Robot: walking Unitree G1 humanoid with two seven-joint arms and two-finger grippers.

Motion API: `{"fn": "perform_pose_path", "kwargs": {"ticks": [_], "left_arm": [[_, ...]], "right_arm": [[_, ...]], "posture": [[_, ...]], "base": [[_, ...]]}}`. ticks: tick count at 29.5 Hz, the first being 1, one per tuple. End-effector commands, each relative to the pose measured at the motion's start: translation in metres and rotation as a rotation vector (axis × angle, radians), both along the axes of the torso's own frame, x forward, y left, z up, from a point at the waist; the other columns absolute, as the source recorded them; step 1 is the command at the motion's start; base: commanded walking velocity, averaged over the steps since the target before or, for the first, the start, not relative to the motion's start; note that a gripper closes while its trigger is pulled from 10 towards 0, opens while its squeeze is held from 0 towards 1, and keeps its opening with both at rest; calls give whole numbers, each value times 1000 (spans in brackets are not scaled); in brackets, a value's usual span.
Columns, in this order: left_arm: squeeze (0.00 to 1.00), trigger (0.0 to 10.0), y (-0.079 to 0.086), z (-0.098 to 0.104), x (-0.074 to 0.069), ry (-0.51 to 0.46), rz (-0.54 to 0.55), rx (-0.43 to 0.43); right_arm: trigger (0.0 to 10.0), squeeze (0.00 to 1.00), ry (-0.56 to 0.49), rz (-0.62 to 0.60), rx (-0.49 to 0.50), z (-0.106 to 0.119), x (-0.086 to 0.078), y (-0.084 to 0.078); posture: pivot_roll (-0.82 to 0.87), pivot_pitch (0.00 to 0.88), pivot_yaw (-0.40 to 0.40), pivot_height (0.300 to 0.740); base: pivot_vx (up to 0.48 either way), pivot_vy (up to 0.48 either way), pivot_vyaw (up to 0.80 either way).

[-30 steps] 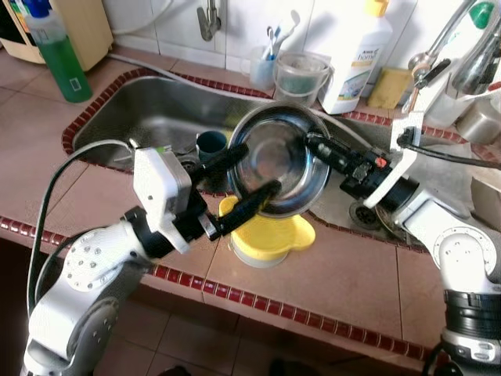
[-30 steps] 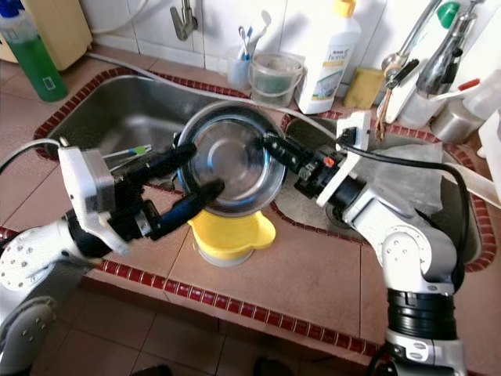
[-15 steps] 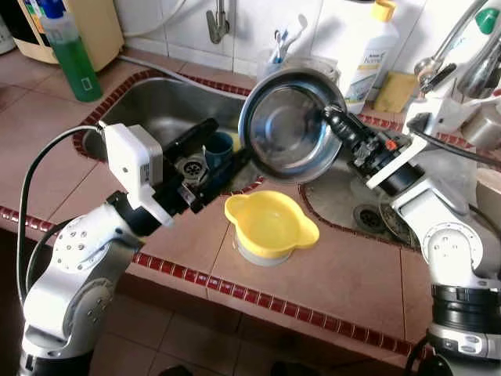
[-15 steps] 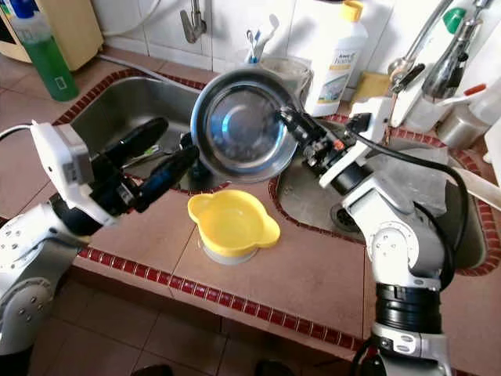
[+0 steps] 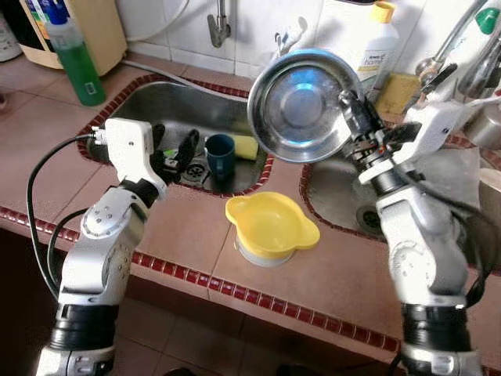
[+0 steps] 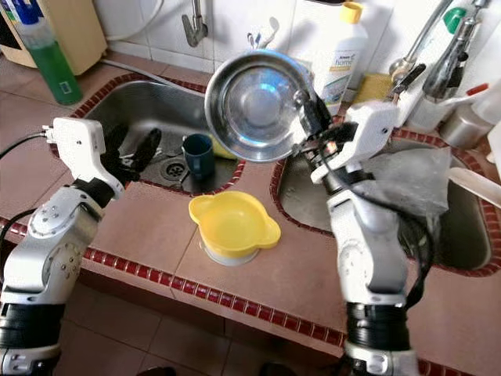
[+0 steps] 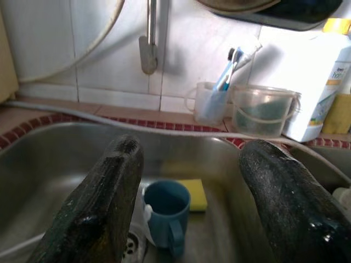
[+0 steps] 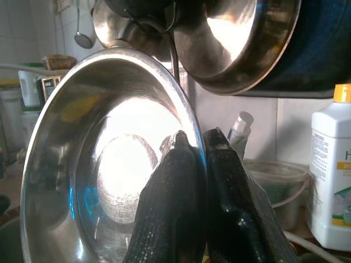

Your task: Kitchen organization

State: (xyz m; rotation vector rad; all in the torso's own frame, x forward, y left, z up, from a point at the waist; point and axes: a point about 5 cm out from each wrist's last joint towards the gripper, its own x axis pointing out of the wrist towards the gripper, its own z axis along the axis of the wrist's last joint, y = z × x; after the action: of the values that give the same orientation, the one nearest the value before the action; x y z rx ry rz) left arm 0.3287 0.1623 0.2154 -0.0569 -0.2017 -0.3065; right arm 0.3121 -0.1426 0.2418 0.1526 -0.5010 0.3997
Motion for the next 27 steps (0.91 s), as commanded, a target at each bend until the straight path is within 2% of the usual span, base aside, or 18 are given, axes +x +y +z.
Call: {"fn": "perform_pose_path", "kwargs": {"ticks": [1, 7, 10, 16, 17, 27], "left_arm": [[0, 10000, 3, 3, 6, -14, 19, 21], [0, 10000, 9, 5, 10, -49, 33, 22], [0, 10000, 14, -1, 10, -44, 47, 53], [0, 10000, 18, -7, 11, -15, 37, 35], [0, 10000, 17, -8, 11, -18, 31, 57], [0, 10000, 10, -12, 11, -17, -15, 76]], "right_arm": [[10000, 0, -69, -54, -6, 7, -5, 0], [10000, 0, -75, -120, -8, -2, -10, -1], [10000, 0, -75, -159, -22, -6, -11, -5], [10000, 0, -63, -187, -23, -14, -13, -7], [10000, 0, -61, -185, -19, -14, -14, -6], [10000, 0, -54, -173, -21, -19, -17, 1]], "posture": [[-111, 99, 31, 740], [-111, 85, 37, 740], [-109, 83, 36, 740], [-106, 78, 37, 740], [-107, 77, 39, 740], [-112, 77, 43, 740]], "base": [[0, 0, 0], [0, 0, 0], [0, 0, 0], [0, 0, 0], [0, 0, 0], [0, 353, 0]]}}
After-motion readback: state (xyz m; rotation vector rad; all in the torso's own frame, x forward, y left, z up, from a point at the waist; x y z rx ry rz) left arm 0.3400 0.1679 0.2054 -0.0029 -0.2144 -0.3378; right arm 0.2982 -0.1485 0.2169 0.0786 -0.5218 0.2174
